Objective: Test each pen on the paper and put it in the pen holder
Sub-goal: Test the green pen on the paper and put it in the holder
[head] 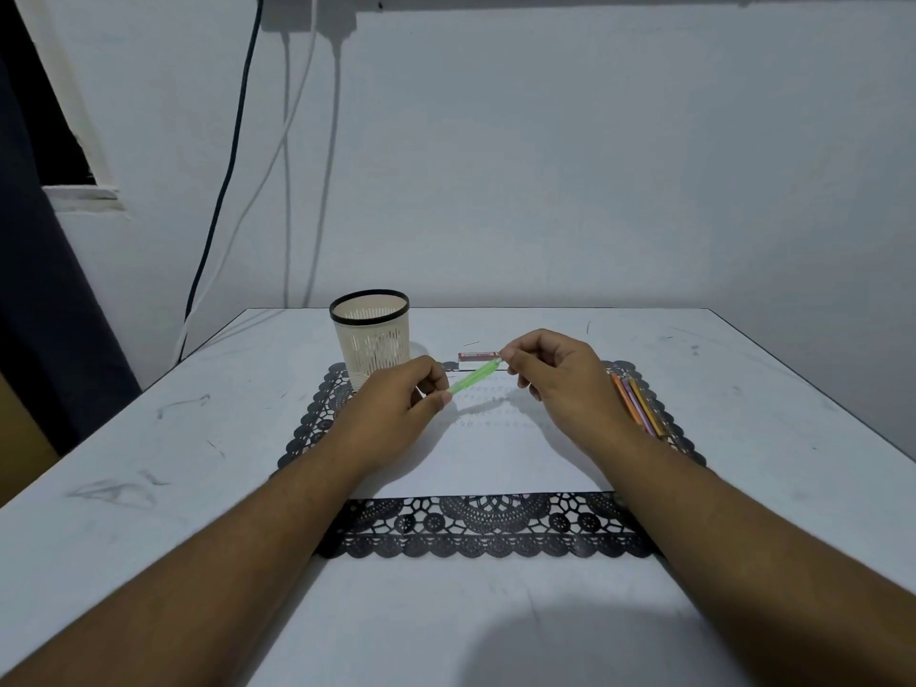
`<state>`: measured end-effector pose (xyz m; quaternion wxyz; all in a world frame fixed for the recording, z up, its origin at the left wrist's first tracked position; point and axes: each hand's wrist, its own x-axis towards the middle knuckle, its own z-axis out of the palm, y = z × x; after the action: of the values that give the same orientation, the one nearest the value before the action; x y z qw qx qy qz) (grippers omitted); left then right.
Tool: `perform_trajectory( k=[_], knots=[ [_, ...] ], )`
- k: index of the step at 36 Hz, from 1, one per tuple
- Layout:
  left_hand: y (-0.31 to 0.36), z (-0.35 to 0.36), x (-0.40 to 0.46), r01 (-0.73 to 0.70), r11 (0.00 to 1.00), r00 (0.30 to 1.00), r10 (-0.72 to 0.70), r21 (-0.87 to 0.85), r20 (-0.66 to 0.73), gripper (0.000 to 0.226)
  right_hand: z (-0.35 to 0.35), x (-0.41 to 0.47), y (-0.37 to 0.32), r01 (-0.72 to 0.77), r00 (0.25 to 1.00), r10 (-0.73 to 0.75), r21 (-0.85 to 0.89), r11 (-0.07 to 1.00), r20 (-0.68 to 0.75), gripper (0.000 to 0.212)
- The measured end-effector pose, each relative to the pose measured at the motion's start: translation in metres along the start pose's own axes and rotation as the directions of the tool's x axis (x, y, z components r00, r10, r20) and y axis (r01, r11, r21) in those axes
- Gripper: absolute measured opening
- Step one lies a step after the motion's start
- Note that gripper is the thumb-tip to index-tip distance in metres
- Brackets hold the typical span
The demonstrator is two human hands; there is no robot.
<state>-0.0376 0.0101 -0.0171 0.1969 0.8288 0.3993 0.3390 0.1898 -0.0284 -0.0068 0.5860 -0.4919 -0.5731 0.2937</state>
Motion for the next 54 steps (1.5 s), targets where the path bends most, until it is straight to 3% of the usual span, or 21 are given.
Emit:
perform_trajectory(
  k=[17, 23, 26, 30, 37, 42, 45, 49, 54],
  knots=[
    [0.002, 0.001, -0.001, -0.044, 0.998, 0.999, 0.044, 0.051, -0.006, 0.008, 0.000, -0.003, -0.003, 0.004, 0.999, -0.003, -0.014, 1.000, 0.035, 0.008],
    [0.004, 0.002, -0.003, -0.048, 0.994, 0.998, 0.052, 0.094, -0.036, 0.008, 0.004, -0.004, -0.002, -0.049, 0.999, 0.048, 0.060, 0.997, 0.011, 0.007],
    [0.006, 0.004, -0.002, -0.044, 0.997, 0.997, 0.048, 0.062, -0.060, 0.008, 0.007, -0.004, -0.002, -0.097, 0.995, 0.097, 0.167, 0.981, 0.008, 0.005],
    [0.010, 0.006, -0.002, -0.069, 0.997, 0.991, 0.067, -0.016, -0.114, 0.007, 0.012, -0.006, -0.005, -0.127, 0.988, 0.104, 0.225, 0.966, 0.114, 0.011],
    [0.007, 0.009, -0.001, -0.045, 0.994, 0.997, 0.038, -0.103, -0.069, 0.008, 0.019, -0.007, -0.017, -0.035, 0.997, 0.011, 0.296, 0.954, 0.082, 0.015],
    [0.006, 0.010, -0.003, -0.047, 0.986, 0.999, 0.047, -0.158, -0.003, 0.010, 0.021, -0.009, -0.026, -0.076, 0.985, -0.023, 0.548, 0.833, 0.172, 0.016],
    [0.009, 0.010, -0.003, -0.064, 0.977, 0.998, 0.067, -0.203, 0.011, 0.008, 0.024, -0.008, -0.032, -0.082, 0.989, -0.023, 0.665, 0.742, 0.147, 0.018],
    [0.015, 0.010, -0.004, -0.056, 0.952, 0.996, 0.073, -0.300, 0.044, 0.005, 0.023, -0.006, -0.034, -0.078, 0.994, -0.007, 0.752, 0.655, 0.110, 0.022],
    [0.015, 0.011, -0.005, -0.043, 0.943, 0.996, 0.064, -0.329, 0.055, 0.009, 0.016, -0.006, -0.032, -0.149, 0.987, 0.021, 0.841, 0.521, 0.162, 0.018]
  ],
)
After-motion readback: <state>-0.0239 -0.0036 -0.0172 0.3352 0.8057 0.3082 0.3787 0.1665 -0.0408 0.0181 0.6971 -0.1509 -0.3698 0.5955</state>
